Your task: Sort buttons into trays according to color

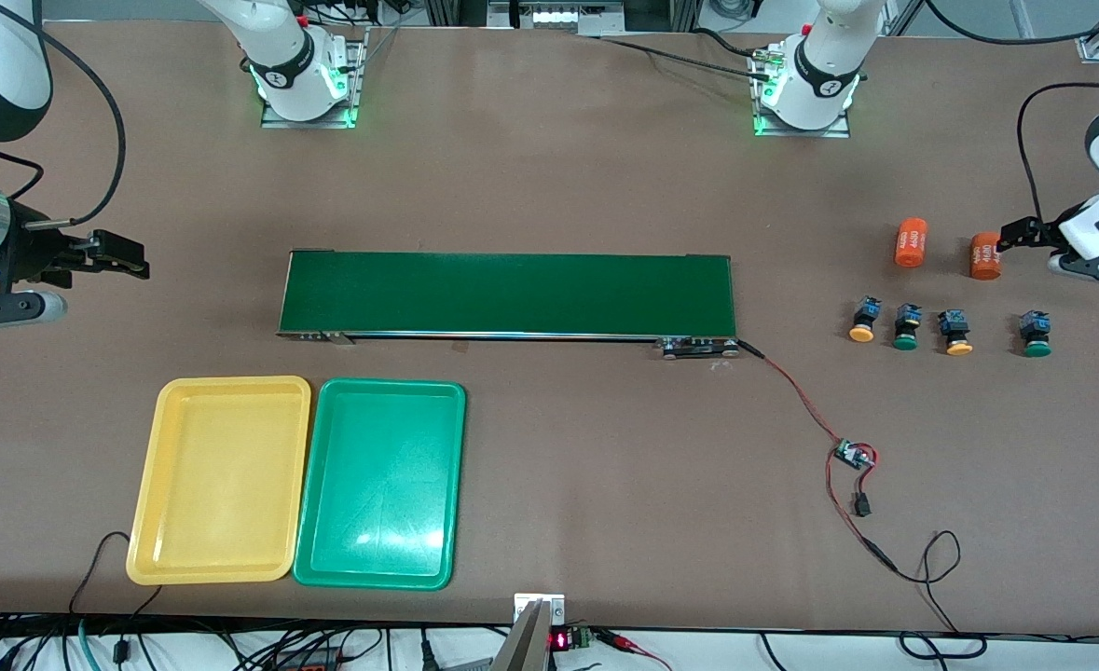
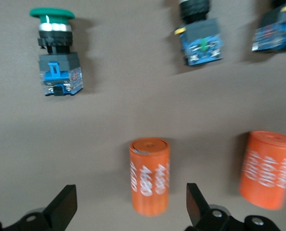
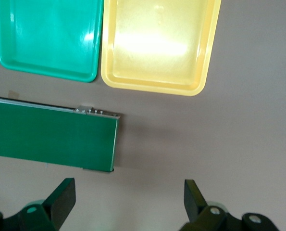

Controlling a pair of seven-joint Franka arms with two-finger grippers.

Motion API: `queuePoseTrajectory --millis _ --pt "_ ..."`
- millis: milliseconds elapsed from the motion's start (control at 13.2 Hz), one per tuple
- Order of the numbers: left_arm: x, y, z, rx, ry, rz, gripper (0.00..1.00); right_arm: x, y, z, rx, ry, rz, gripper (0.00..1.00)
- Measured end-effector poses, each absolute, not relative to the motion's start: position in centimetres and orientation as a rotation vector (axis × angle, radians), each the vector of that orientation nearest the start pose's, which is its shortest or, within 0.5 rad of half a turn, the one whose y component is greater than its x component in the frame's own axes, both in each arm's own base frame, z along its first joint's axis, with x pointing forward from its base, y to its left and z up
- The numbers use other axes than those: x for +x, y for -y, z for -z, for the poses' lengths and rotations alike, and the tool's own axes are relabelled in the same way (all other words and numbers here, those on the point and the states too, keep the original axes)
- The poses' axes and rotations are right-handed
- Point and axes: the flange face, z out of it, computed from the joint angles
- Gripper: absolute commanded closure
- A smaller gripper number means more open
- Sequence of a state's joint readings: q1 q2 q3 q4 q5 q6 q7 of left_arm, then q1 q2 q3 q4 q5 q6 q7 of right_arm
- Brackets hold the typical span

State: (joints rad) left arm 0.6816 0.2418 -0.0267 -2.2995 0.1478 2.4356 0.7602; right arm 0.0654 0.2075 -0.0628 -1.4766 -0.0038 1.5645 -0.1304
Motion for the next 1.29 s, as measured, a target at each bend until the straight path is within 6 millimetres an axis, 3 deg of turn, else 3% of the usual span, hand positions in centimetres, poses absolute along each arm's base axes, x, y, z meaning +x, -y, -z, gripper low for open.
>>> queuePoseTrajectory --millis 303,531,607,682,986,1137,1289 --pt "39.6 -32.4 -17.5 -3.158 -0.384 -0.236 0.06 62.2 -0.6 -53.2 -3.142 0.211 -0.169 0.0" --pt "39.5 -32.2 -16.9 -3.161 -0.449 -0.244 0.66 63.1 -1.2 -52.3 -3.15 0.172 -0.129 0.0" --pt "39.6 -32.2 -16.9 -3.157 -0.501 -0.244 0.81 63.4 -1.7 -51.8 -3.153 0.165 -0.109 0.0" --pt "39.5 -32.2 -16.9 -3.158 -0.539 -0.257 0.89 63.6 -2.2 -51.1 -3.154 0.167 -0.101 0.0" --pt "40.3 -32.2 -17.8 -3.184 -0.608 -0.337 0.89 63.2 -2.8 -48.1 -3.151 0.176 -0.154 0.0" --pt "43.4 -31.8 -20.8 -3.189 -0.701 -0.392 0.88 62.5 -2.7 -47.3 -3.149 0.175 -0.158 0.0" --pt "47.5 -30.7 -25.3 -3.175 -0.817 -0.424 0.88 61.3 -2.5 -46.5 -3.149 0.173 -0.124 0.0"
